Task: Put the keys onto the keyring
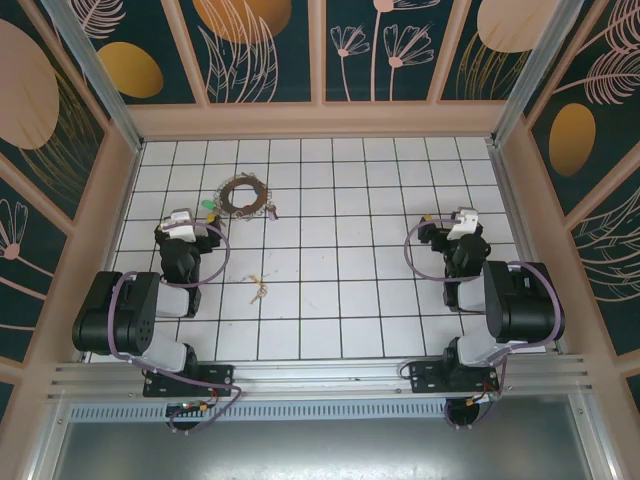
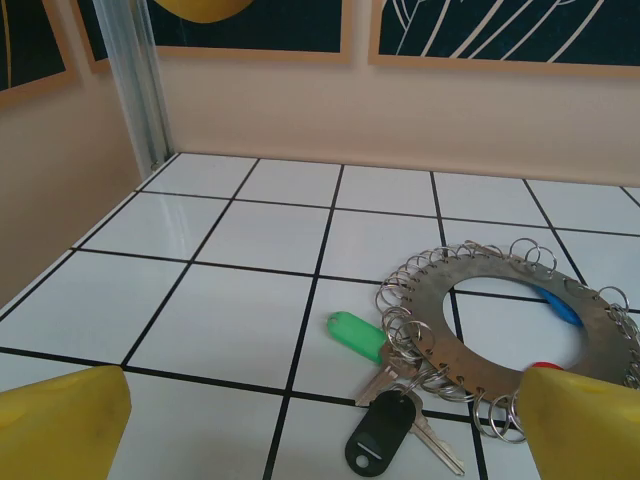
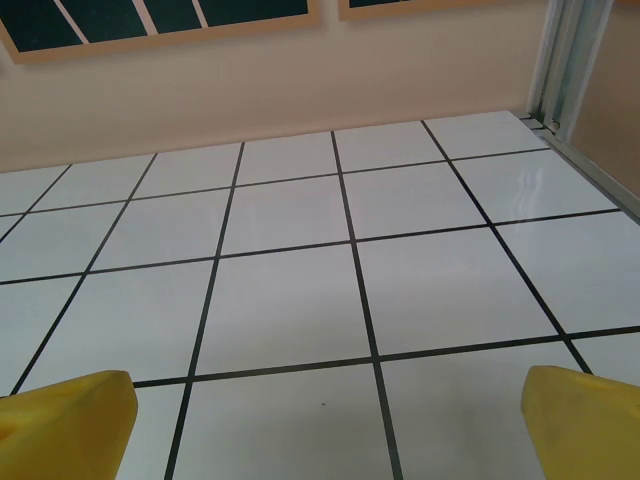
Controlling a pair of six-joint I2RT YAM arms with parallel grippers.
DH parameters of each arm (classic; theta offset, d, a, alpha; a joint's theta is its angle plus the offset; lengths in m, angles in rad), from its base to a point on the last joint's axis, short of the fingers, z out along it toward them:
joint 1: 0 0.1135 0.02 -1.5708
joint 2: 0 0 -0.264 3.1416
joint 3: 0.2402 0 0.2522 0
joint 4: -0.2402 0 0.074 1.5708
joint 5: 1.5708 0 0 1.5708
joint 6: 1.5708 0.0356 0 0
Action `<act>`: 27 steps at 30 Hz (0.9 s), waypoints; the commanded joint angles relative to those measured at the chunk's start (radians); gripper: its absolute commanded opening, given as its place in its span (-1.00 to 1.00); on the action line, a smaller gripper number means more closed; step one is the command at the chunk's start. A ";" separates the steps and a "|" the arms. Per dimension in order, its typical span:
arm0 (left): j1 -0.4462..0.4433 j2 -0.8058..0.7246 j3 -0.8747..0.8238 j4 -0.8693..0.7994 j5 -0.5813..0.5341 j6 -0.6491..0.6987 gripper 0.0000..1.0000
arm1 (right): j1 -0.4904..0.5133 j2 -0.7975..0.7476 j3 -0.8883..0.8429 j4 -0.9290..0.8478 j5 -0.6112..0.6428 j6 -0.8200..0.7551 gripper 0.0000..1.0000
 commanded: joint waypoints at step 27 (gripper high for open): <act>0.007 -0.035 0.023 0.002 -0.077 -0.030 0.98 | -0.056 -0.060 -0.021 0.032 -0.039 0.074 0.98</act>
